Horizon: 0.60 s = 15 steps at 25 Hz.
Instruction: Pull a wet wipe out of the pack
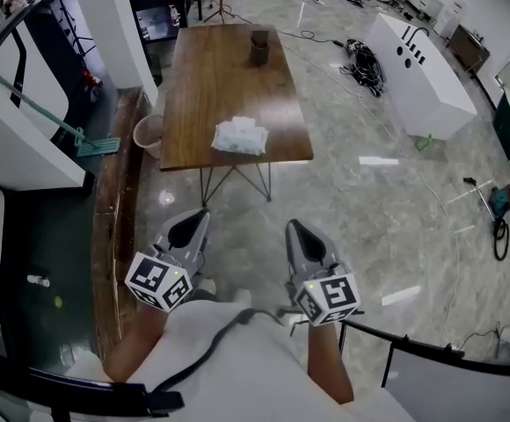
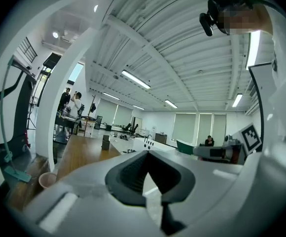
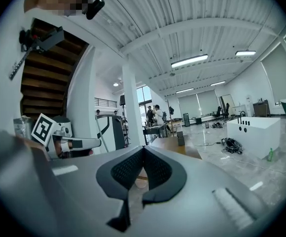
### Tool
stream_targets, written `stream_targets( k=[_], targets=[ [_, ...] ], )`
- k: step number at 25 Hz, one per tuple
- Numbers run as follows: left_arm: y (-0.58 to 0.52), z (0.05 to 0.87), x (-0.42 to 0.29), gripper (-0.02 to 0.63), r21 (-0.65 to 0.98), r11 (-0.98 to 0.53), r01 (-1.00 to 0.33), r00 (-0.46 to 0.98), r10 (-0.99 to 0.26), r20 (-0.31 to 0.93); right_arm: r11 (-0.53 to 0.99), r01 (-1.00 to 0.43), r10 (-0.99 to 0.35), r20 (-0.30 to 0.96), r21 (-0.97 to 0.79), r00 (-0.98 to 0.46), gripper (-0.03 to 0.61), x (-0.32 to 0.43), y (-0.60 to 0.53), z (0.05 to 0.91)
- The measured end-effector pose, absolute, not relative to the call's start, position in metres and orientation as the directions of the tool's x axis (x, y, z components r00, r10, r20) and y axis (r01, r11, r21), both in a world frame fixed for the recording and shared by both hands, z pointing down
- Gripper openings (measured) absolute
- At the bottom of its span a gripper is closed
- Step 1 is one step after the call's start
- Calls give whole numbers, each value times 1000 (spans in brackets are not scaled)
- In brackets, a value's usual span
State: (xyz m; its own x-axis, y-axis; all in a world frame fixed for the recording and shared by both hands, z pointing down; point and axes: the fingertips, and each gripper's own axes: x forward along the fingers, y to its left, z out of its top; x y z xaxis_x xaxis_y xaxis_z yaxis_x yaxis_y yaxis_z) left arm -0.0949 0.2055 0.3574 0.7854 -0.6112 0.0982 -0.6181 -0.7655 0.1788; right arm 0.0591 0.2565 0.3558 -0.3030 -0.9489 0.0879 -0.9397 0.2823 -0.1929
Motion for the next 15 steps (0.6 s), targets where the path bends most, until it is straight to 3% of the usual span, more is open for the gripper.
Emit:
stream_targets(
  k=[15],
  targets=[
    [210,361,-86,5,202,-723,-660,748,-657,93,324,-920,-930,107,-220,-353,9,76,266,371]
  ],
)
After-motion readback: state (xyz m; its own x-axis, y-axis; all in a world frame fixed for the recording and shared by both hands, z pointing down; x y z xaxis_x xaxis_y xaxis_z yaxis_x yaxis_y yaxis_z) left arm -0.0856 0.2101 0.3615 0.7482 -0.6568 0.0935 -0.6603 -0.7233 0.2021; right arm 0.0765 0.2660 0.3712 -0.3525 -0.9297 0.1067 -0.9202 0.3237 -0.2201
